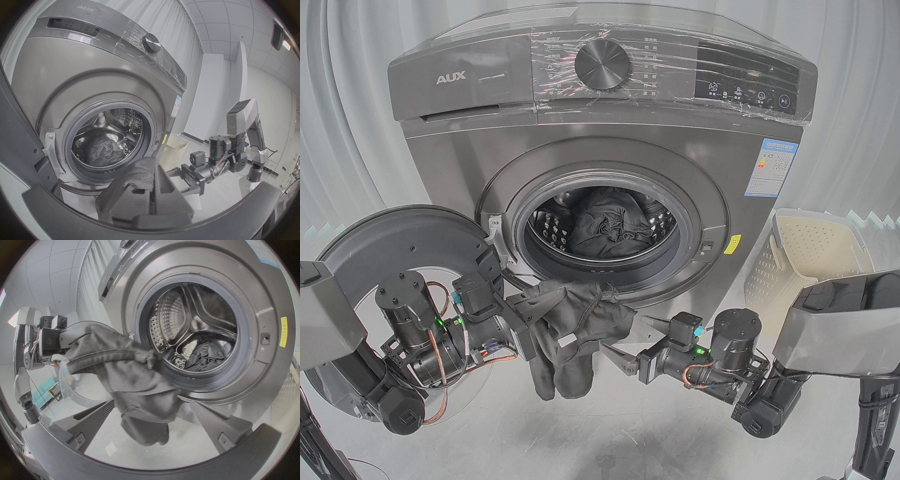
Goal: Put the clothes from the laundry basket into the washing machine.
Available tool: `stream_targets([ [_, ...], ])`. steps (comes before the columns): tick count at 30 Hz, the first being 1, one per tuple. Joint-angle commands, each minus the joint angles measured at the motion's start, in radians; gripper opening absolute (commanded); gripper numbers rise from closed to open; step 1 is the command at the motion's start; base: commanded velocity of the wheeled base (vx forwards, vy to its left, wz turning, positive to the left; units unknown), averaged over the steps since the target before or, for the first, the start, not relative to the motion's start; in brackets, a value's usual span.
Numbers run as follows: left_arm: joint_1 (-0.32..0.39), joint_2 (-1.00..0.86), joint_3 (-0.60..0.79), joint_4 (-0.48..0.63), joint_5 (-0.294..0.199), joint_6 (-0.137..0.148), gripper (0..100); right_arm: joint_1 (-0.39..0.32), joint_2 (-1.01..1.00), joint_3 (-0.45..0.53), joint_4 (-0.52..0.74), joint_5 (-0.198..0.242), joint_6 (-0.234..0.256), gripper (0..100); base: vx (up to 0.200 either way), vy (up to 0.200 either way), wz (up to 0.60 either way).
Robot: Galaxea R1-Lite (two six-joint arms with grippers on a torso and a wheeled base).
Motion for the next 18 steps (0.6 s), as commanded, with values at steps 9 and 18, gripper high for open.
stream_targets([
  [9,-0.006,-0.002,0.0,-0.001,0.0,-0.002,0,-0.048,0.074,-0.084,-0.001,0.086,-0.011,100,0.0,0.0,0.0],
  [18,-0.001,-0.002,0.0,-0.001,0.0,-0.002,0,0.0,0.123,-0.164,-0.001,0.114,-0.014,100,0.0,0.0,0.0],
])
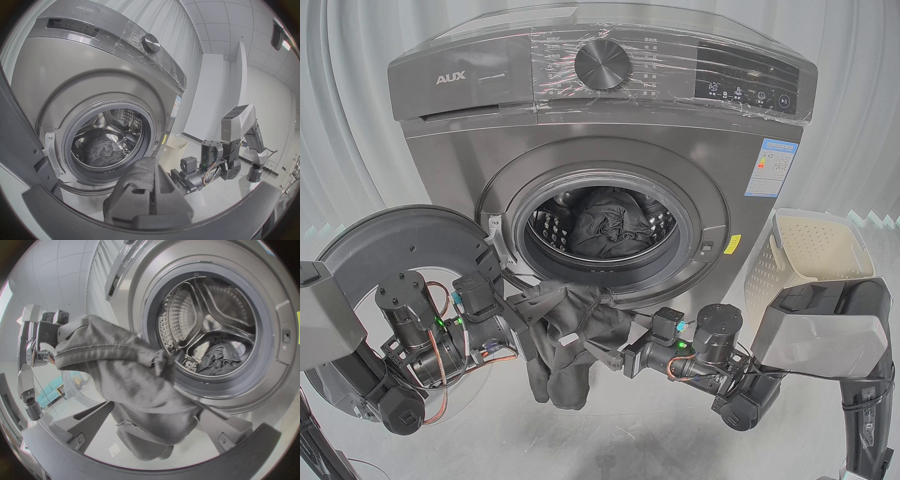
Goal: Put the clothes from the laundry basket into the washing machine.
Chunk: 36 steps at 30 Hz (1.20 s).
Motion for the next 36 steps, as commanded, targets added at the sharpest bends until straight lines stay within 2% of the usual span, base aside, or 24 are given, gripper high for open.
stream_targets([
  [1,0.004,0.003,0.0,0.0,0.0,-0.001,0,0.032,0.024,-0.017,-0.002,0.005,0.0,100,0.0,0.0,0.0],
  [10,0.004,0.006,0.0,0.0,0.0,0.0,0,0.117,-0.022,0.025,-0.002,-0.006,0.016,100,0.0,0.0,0.0],
  [16,0.008,0.008,-0.002,0.0,0.0,-0.001,0,0.121,-0.02,0.014,0.001,-0.098,0.03,100,0.0,0.0,0.0],
  [19,0.008,0.008,-0.002,0.0,0.0,-0.001,0,0.111,-0.017,0.005,0.008,-0.115,0.032,100,0.0,0.0,0.0],
  [23,0.007,0.006,-0.002,0.0,0.0,0.0,0,0.106,-0.011,-0.017,0.012,-0.159,0.03,100,0.0,0.0,0.0],
  [26,0.007,0.006,-0.002,0.0,0.002,-0.001,0,0.101,-0.006,-0.018,0.012,-0.164,0.03,100,0.0,0.0,0.0],
  [27,0.007,0.006,-0.002,0.0,0.002,-0.001,0,0.101,-0.006,-0.018,0.012,-0.164,0.032,0,0.0,0.0,0.0],
  [36,0.01,0.01,-0.002,0.0,0.002,-0.001,0,0.115,-0.052,-0.003,0.001,-0.164,0.035,0,0.0,0.0,0.0],
])
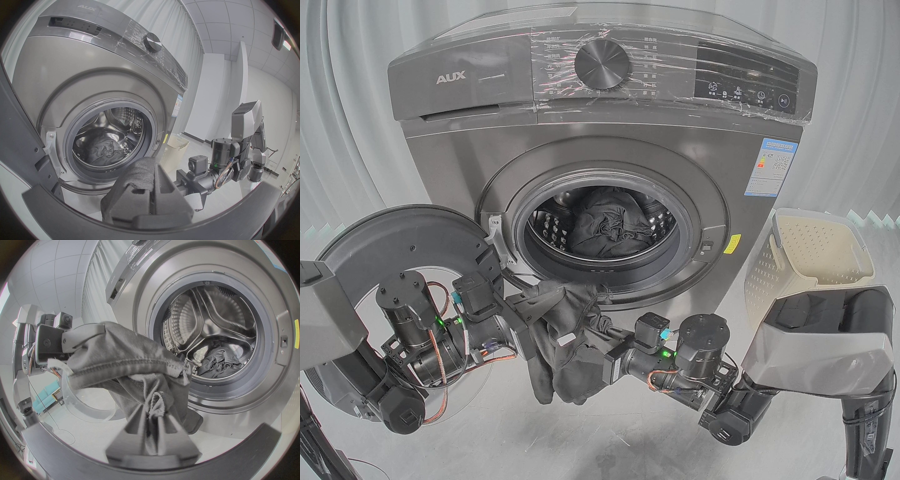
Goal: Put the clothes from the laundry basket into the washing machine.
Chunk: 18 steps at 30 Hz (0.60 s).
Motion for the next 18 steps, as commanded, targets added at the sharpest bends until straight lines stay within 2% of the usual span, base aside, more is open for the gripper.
stream_targets([
  [1,0.002,0.003,0.0,0.0,0.001,0.0,0,0.01,-0.041,0.016,-0.002,0.0,0.001,0,0.0,0.0,0.0],
  [5,0.002,0.01,-0.002,0.0,0.016,-0.005,0,0.01,-0.095,0.062,0.0,0.0,0.001,0,0.0,0.0,0.0],
  [8,0.002,0.012,-0.002,0.0,0.021,-0.026,0,0.002,-0.132,0.119,0.003,0.0,0.0,0,0.0,0.0,0.0],
  [13,0.002,0.01,-0.008,0.0,0.022,-0.028,0,-0.009,-0.172,0.185,-0.002,0.0,0.0,0,0.0,0.0,0.0],
  [14,0.0,0.009,-0.008,0.0,0.021,-0.028,0,-0.021,-0.192,0.222,-0.002,0.001,0.0,0,0.0,0.0,0.0],
  [18,-0.001,0.001,-0.008,0.0,0.021,-0.029,0,-0.027,-0.218,0.237,-0.003,0.003,0.001,0,0.0,0.0,0.0],
])
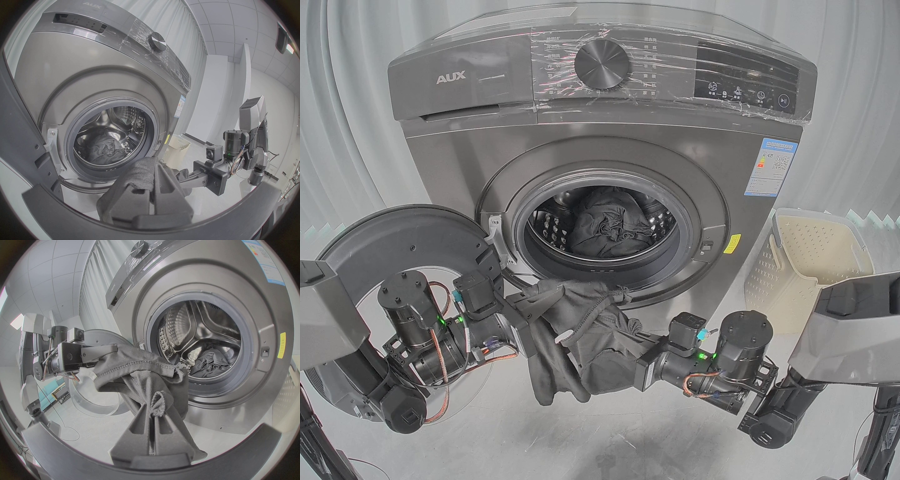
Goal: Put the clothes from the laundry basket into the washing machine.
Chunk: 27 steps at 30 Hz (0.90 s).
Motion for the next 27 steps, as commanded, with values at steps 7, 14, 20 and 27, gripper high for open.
stream_targets([
  [7,-0.003,-0.006,0.011,-0.001,0.0,-0.021,100,-0.035,-0.126,0.087,0.004,0.0,-0.004,0,0.0,0.0,0.0],
  [14,-0.004,0.025,0.032,-0.001,0.0,-0.025,100,-0.092,-0.198,0.19,0.001,0.008,-0.007,0,0.0,0.0,0.0],
  [20,-0.006,0.048,0.046,-0.001,0.0,-0.023,100,-0.107,-0.247,0.194,0.002,0.008,-0.002,0,0.0,0.0,0.0],
  [27,-0.009,0.083,0.059,-0.001,0.0,-0.014,100,-0.095,-0.293,0.245,-0.001,0.003,0.016,0,0.0,0.0,0.0],
])
